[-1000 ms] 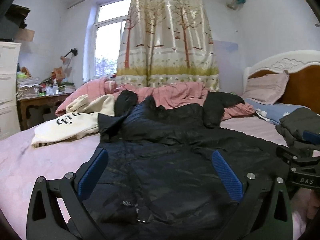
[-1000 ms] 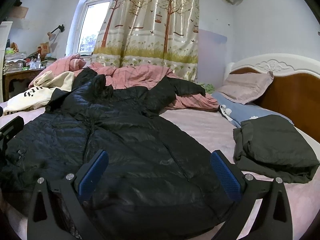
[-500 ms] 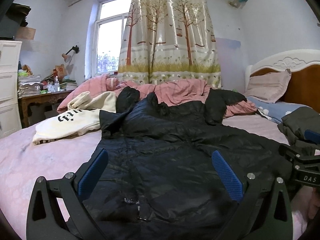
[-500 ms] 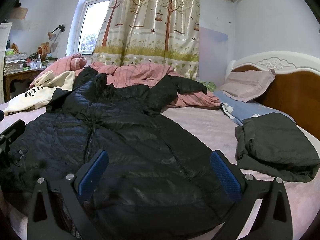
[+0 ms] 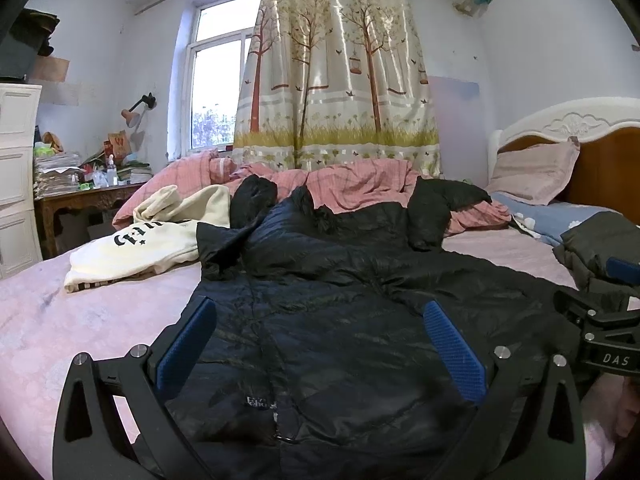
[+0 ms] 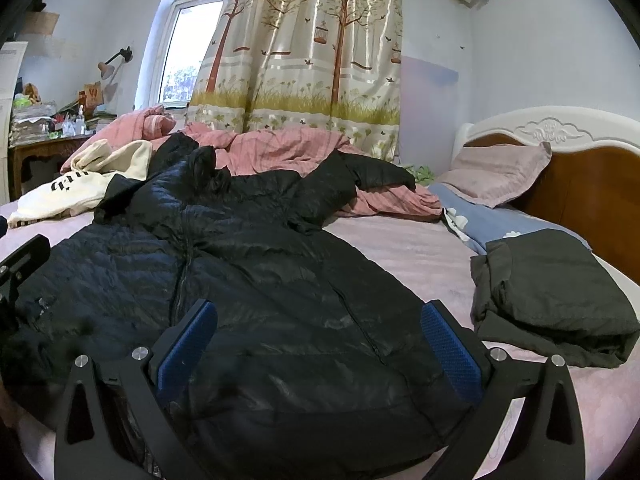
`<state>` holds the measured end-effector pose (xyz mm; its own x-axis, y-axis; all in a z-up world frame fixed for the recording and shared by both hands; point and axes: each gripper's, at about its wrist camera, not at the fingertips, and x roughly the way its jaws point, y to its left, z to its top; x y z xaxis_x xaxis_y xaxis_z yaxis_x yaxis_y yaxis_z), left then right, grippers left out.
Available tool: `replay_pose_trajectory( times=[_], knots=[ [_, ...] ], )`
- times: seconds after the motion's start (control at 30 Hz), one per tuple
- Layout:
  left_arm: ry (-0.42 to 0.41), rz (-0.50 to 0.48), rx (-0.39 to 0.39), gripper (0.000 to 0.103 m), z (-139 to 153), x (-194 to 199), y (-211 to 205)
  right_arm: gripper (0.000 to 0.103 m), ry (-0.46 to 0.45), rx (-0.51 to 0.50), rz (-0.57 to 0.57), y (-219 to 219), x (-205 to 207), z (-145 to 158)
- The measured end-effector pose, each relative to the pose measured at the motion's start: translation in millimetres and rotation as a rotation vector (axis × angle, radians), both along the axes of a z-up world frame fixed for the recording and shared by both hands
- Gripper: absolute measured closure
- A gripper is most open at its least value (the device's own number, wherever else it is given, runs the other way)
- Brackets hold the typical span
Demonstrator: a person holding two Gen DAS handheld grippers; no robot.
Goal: Fold large clothes
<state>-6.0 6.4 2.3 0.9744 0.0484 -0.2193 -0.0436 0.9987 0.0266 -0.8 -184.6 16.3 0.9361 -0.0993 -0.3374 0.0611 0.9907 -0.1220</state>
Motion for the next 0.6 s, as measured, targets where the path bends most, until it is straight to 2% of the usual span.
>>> replay_pose_trajectory(
  times=[0.6],
  knots=[
    [0.006,0.016,-0.004,0.0,-3.8,3.1,-1.0,0.0,0.002,0.005,-0.004,0.5,-1.9,0.0]
  ],
)
